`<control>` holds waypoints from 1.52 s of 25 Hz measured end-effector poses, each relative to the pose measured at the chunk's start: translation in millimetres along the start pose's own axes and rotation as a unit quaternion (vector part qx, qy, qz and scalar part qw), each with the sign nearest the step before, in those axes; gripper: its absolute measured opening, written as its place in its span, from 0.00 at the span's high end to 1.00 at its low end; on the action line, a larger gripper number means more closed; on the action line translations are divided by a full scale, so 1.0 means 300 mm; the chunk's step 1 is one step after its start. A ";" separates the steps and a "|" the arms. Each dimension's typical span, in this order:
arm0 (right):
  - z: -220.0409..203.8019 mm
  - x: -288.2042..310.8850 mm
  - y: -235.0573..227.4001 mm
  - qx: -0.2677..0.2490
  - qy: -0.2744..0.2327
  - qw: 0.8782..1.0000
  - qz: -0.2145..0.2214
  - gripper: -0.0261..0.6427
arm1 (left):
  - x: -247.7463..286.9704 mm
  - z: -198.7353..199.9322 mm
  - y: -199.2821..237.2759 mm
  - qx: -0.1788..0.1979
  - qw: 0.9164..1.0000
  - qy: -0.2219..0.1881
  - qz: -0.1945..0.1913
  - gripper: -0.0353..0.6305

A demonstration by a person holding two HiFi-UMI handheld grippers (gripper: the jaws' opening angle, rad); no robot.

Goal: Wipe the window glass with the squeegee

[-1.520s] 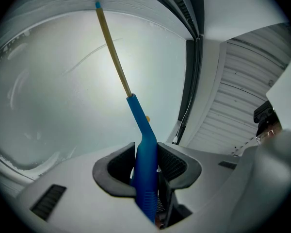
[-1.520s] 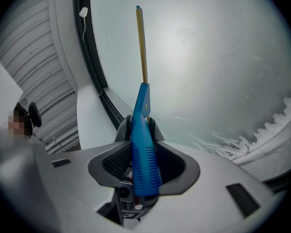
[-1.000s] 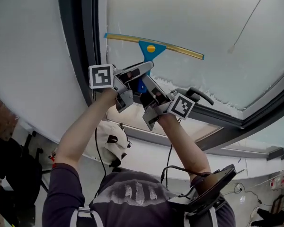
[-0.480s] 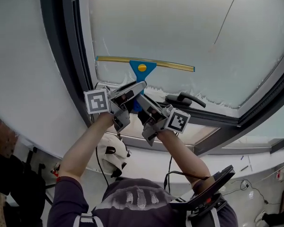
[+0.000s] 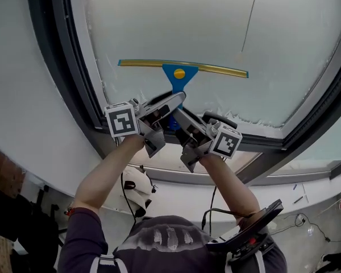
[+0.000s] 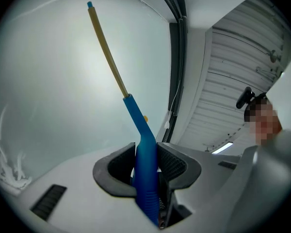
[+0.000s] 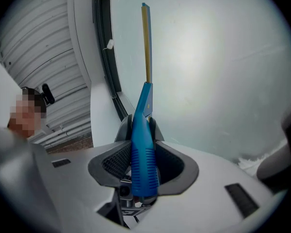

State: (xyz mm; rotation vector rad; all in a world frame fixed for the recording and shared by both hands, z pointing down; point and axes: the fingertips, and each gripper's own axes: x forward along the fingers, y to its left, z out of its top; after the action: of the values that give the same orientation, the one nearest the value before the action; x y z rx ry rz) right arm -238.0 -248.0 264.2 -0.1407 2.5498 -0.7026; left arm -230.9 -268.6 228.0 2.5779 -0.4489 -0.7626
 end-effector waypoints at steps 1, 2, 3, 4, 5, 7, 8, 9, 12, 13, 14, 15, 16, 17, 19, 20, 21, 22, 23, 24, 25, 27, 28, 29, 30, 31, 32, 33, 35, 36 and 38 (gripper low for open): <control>0.018 0.000 0.017 -0.007 -0.002 1.000 0.005 0.74 | 0.015 0.009 -0.019 0.007 1.000 -0.001 -0.005 0.73; 0.049 -0.007 0.029 -0.014 -0.004 1.000 0.010 0.74 | 0.042 0.019 -0.033 0.019 1.000 0.001 -0.006 0.73; 0.092 -0.021 0.034 -0.021 -0.006 1.000 0.012 0.74 | 0.085 0.028 -0.043 0.031 1.000 0.004 -0.006 0.73; 0.146 -0.038 0.036 -0.029 -0.008 0.999 0.014 0.74 | 0.139 0.036 -0.052 0.039 0.999 0.006 -0.008 0.73; 0.203 -0.053 0.037 -0.038 -0.009 0.999 0.018 0.74 | 0.197 0.047 -0.062 0.045 0.999 0.008 -0.012 0.73; 0.307 -0.062 0.053 -0.056 -0.009 0.998 0.031 0.74 | 0.293 0.083 -0.094 0.062 0.998 0.008 -0.023 0.73; 0.351 -0.056 0.068 -0.066 -0.008 0.997 0.039 0.74 | 0.329 0.108 -0.115 0.073 0.997 0.007 -0.030 0.73; 0.391 -0.047 0.085 -0.076 -0.006 0.996 0.047 0.74 | 0.359 0.135 -0.138 0.085 0.996 0.006 -0.037 0.73; 0.497 -0.019 0.128 -0.095 -0.008 0.993 0.064 0.74 | 0.440 0.211 -0.196 0.117 0.992 0.008 -0.050 0.73; 0.529 -0.010 0.138 -0.099 -0.009 0.993 0.069 0.74 | 0.465 0.232 -0.210 0.124 0.991 0.010 -0.053 0.73; 0.561 -0.002 0.147 -0.102 -0.012 0.992 0.073 0.74 | 0.490 0.254 -0.223 0.129 0.990 0.010 -0.056 0.73; 0.591 0.007 0.155 -0.104 -0.015 0.991 0.078 0.74 | 0.514 0.275 -0.235 0.132 0.989 0.009 -0.059 0.73; 0.623 0.017 0.163 -0.104 -0.019 0.991 0.082 0.74 | 0.538 0.297 -0.248 0.135 0.989 0.007 -0.062 0.73; 0.656 0.026 0.171 -0.104 -0.025 0.991 0.085 0.74 | 0.564 0.319 -0.260 0.140 0.988 0.008 -0.063 0.73; 0.730 0.048 0.186 -0.102 -0.037 0.990 0.087 0.74 | 0.621 0.372 -0.273 0.157 0.986 0.015 -0.056 0.73; 0.769 0.060 0.191 -0.100 -0.042 0.990 0.086 0.74 | 0.649 0.401 -0.272 0.168 0.984 0.020 -0.047 0.73; 0.802 0.072 0.194 -0.098 -0.045 0.991 0.084 0.74 | 0.674 0.428 -0.270 0.176 0.983 0.024 -0.041 0.73; 0.826 0.080 0.195 -0.097 -0.047 0.991 0.083 0.74 | 0.692 0.447 -0.269 0.178 0.983 0.026 -0.037 0.73; 0.837 0.085 0.196 -0.097 -0.048 0.991 0.083 0.74 | 0.701 0.456 -0.269 0.179 0.983 0.027 -0.037 0.73; 0.840 0.086 0.196 -0.097 -0.048 0.991 0.083 0.74 | 0.703 0.458 -0.269 0.180 0.983 0.028 -0.037 0.73; 0.837 0.086 0.195 -0.095 -0.047 0.991 0.084 0.74 | 0.701 0.456 -0.269 0.182 0.982 0.029 -0.037 0.73; 0.832 0.085 0.193 -0.092 -0.048 0.991 0.087 0.74 | 0.697 0.452 -0.270 0.189 0.981 0.030 -0.036 0.73; 0.831 0.085 0.193 -0.092 -0.048 0.991 0.088 0.74 | 0.696 0.452 -0.272 0.192 0.980 0.028 -0.037 0.73; 0.831 0.084 0.194 -0.092 -0.048 0.991 0.089 0.74 | 0.696 0.452 -0.274 0.194 0.980 0.026 -0.038 0.73; 0.832 0.084 0.196 -0.092 -0.048 0.990 0.091 0.74 | 0.697 0.452 -0.277 0.196 0.980 0.025 -0.040 0.73; 0.832 0.085 0.197 -0.090 -0.048 0.990 0.094 0.74 | 0.697 0.453 -0.278 0.198 0.979 0.025 -0.040 0.73; 0.831 0.086 0.199 -0.089 -0.049 0.990 0.097 0.74 | 0.696 0.453 -0.278 0.201 0.979 0.026 -0.039 0.73; 0.830 0.087 0.198 -0.088 -0.049 0.990 0.098 0.74 | 0.696 0.454 -0.278 0.203 0.978 0.027 -0.038 0.73; 0.831 0.087 0.197 -0.088 -0.049 0.990 0.099 0.74 | 0.697 0.455 -0.279 0.204 0.978 0.028 -0.039 0.73; 0.832 0.086 0.196 -0.088 -0.049 0.990 0.098 0.74 | 0.698 0.455 -0.278 0.201 0.978 0.027 -0.041 0.73; 0.833 0.086 0.194 -0.087 -0.047 0.990 0.097 0.74 | 0.701 0.454 -0.276 0.194 0.980 0.025 -0.045 0.73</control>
State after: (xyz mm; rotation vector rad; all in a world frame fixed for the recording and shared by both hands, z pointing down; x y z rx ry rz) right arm -138.3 -317.2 36.5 0.0175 2.4884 -0.3899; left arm -126.0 -323.7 -7.7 2.9909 -0.5093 -0.6935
